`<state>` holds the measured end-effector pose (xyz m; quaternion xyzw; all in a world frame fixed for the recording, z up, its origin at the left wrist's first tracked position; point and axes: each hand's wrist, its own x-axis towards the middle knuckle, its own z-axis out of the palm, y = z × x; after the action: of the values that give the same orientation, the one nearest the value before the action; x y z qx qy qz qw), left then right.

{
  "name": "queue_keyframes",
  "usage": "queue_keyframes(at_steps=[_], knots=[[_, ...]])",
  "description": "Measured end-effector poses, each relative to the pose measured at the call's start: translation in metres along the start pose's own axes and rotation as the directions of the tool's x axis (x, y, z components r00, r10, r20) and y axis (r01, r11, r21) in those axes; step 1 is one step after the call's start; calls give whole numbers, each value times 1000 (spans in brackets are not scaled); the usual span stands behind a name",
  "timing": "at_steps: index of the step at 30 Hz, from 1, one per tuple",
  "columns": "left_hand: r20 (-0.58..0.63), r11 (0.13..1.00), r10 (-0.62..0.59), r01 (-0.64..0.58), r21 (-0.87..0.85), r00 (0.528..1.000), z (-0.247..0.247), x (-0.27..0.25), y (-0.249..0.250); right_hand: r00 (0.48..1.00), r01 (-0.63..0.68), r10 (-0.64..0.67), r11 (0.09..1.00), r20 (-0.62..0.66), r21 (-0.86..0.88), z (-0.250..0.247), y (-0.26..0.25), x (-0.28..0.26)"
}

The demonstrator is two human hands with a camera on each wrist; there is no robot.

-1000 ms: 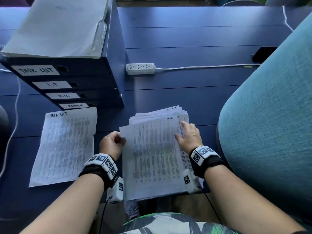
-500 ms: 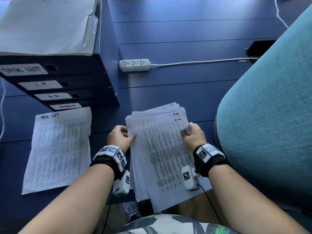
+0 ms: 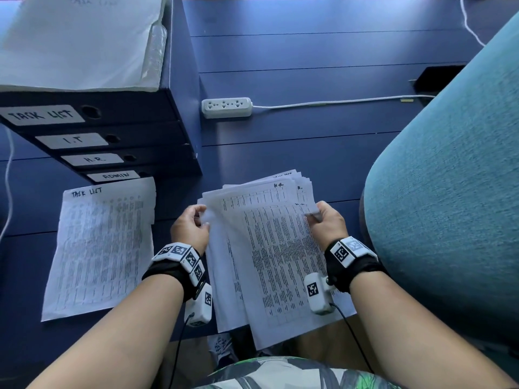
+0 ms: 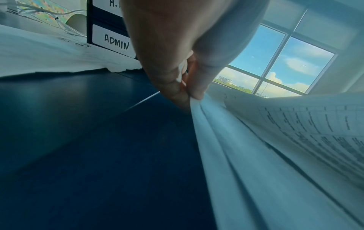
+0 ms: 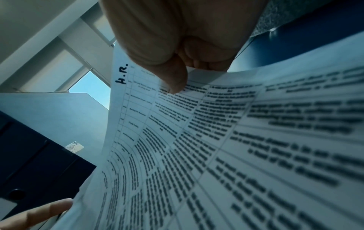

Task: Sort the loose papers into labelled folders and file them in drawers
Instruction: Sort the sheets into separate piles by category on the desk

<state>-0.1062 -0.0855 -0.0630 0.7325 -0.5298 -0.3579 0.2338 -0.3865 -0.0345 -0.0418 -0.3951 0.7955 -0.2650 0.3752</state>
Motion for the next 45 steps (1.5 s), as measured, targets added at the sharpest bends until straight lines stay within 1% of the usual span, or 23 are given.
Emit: queue_keyframes(at_steps=[5,9,16,20,23,25,28,30,35,37,40,43,45], knots=[[18,993,-56,58,-108,998,1,-2,1,999,19,-20,999,28,33,2,-3,2],[18,984,-95,96,-149,995,2,-1,-2,999,34,-36,995,26,94,4,-3,2],[25,969,-151,153,-193,988,5,5,-11,998,35,-40,993,41,117,2,-3,2],[27,968,-138,141,-206,990,8,4,-11,997,31,-40,991,67,128,3,-2,5],[-20,979,-44,39,-201,999,9,3,-13,997,61,-66,992,48,114,5,-2,6],[-21,975,7,-11,-220,1000,8,5,-15,995,88,-94,988,39,125,5,-3,5],[41,963,-20,30,-269,999,5,4,-13,995,54,-71,974,70,221,3,-5,3],[81,959,-9,32,-281,997,5,4,-14,993,49,-74,968,92,246,2,-6,0],[64,985,1,10,-170,998,3,2,-14,992,84,-106,964,73,252,5,-7,-5],[53,990,-44,51,-130,998,0,-3,-10,990,84,-109,966,88,245,6,-6,-7],[20,991,-99,101,-93,995,-2,-12,-5,991,60,-79,983,105,171,6,-3,-6],[7,993,-115,116,-33,993,-3,-15,-2,995,55,-68,985,75,165,7,3,-2],[1,995,-102,102,-7,995,-3,-16,0,995,64,-76,982,64,179,6,2,-3]])
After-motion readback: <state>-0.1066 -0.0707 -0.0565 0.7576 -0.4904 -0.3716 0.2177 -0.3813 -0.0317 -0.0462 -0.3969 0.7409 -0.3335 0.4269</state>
